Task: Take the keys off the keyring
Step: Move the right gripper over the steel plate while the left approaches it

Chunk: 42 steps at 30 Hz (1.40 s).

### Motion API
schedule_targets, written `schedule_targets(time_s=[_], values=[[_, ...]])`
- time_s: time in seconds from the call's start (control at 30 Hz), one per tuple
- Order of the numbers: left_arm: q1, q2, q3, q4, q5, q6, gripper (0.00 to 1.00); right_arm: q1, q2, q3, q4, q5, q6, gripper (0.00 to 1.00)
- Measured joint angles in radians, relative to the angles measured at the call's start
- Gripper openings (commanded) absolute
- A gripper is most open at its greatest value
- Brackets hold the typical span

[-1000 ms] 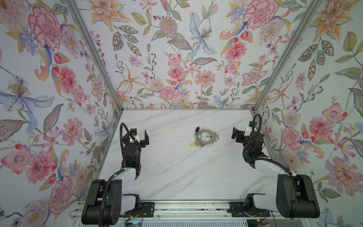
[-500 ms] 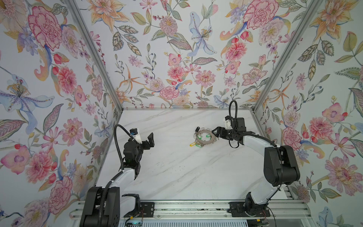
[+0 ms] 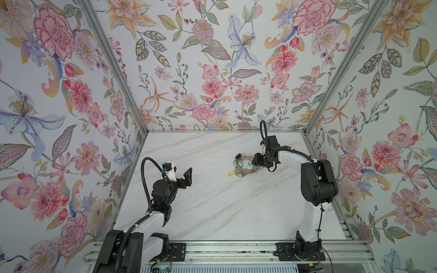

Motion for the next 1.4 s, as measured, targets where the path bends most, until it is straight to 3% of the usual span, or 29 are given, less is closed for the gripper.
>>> schedule_targets(time_s=[0.17,0.4,0.63,0.9,1.0,1.4], values=[[-0.006,0.024,0.000,0.015,0.026,-0.018,0.94,0.064,0.086,0.106,-0.101,0.087,-0.034,0.48],[-0.006,0.023,0.000,0.019,0.041,-0.022,0.94,0.227,0.125,0.155,-0.139,0.097,-0.031,0.47],[-0.006,0.024,0.000,0.018,0.042,-0.021,0.95,0.369,0.127,0.175,-0.142,-0.136,-0.027,0.46],[-0.006,0.093,0.011,0.021,0.062,-0.026,0.93,0.232,0.087,0.188,-0.121,-0.158,-0.025,0.50],[-0.008,0.122,0.023,0.021,0.074,-0.030,0.93,0.196,0.135,0.272,-0.141,-0.150,-0.030,0.51],[-0.009,0.145,0.061,-0.053,0.057,-0.029,0.92,0.338,0.408,0.618,-0.237,-0.175,-0.164,0.55]])
